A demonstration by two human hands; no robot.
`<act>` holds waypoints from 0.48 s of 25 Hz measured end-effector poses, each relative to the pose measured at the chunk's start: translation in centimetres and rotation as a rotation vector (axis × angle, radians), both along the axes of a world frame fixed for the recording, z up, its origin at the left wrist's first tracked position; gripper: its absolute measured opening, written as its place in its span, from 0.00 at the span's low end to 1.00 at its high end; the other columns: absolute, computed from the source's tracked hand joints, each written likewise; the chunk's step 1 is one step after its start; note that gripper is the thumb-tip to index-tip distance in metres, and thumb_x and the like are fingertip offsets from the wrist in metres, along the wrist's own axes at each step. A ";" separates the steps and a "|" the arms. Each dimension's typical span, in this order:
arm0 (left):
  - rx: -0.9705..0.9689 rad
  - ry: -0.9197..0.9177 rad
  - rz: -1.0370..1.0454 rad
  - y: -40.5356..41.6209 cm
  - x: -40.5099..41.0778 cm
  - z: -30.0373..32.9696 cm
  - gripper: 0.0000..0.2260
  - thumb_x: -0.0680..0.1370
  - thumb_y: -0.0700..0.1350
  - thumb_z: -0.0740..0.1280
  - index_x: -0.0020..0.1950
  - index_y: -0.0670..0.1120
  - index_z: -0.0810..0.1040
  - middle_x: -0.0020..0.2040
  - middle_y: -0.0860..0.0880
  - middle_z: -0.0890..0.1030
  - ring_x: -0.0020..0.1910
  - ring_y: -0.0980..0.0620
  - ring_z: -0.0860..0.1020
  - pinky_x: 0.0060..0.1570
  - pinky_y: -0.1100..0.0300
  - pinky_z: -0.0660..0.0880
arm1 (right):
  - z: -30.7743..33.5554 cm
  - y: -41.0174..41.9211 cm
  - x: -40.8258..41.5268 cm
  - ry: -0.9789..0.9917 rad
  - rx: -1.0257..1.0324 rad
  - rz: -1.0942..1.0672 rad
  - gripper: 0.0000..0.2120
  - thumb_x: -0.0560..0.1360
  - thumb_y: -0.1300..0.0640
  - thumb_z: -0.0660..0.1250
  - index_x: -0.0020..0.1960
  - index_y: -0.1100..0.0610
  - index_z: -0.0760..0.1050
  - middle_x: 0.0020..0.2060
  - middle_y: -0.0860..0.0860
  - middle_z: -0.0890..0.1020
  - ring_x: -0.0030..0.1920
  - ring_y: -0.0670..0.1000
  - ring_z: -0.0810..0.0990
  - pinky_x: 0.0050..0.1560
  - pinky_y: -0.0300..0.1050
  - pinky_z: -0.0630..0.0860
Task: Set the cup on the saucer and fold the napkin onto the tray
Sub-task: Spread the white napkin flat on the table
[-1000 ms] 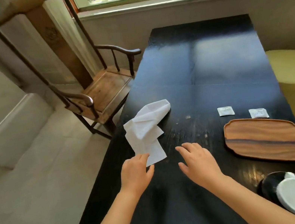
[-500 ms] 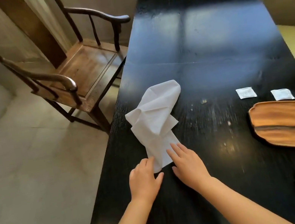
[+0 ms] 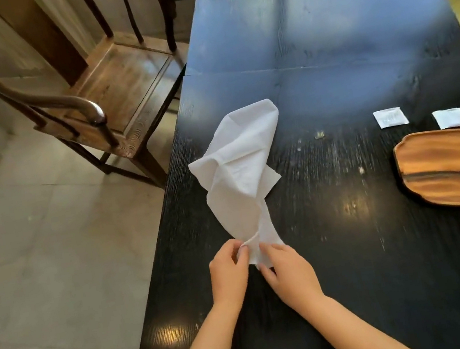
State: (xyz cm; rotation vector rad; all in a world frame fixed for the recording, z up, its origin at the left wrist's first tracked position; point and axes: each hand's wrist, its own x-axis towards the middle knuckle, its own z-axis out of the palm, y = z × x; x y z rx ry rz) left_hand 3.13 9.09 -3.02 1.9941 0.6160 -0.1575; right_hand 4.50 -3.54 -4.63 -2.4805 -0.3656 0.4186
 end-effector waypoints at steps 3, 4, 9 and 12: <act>-0.135 0.003 0.035 0.0 -1.1 1.9 0.06 0.78 0.42 0.64 0.44 0.49 0.80 0.41 0.52 0.83 0.42 0.57 0.81 0.40 0.68 0.76 | 2.1 1.3 -1.0 0.296 0.254 -0.203 0.25 0.78 0.55 0.59 0.73 0.48 0.56 0.57 0.47 0.78 0.54 0.47 0.79 0.52 0.40 0.74; -0.160 -0.005 0.040 0.2 -1.3 2.5 0.06 0.77 0.42 0.65 0.44 0.49 0.80 0.41 0.52 0.83 0.43 0.57 0.81 0.41 0.67 0.76 | 2.5 1.4 -1.1 0.276 0.294 -0.227 0.23 0.78 0.55 0.59 0.72 0.48 0.59 0.55 0.47 0.79 0.53 0.47 0.79 0.52 0.41 0.75; -0.256 -0.068 -0.103 2.2 -1.9 8.3 0.05 0.75 0.46 0.69 0.50 0.51 0.81 0.45 0.53 0.84 0.46 0.60 0.81 0.46 0.66 0.78 | 7.6 1.7 -1.0 0.012 0.328 -0.190 0.07 0.74 0.54 0.66 0.50 0.50 0.79 0.42 0.45 0.80 0.42 0.45 0.78 0.43 0.40 0.77; -0.113 -0.124 -0.251 3.3 -1.4 12.4 0.06 0.75 0.44 0.68 0.51 0.49 0.81 0.46 0.54 0.83 0.46 0.58 0.81 0.48 0.65 0.77 | 11.3 1.7 0.1 -0.187 0.316 -0.179 0.03 0.72 0.57 0.69 0.43 0.57 0.80 0.42 0.47 0.77 0.41 0.45 0.76 0.41 0.41 0.76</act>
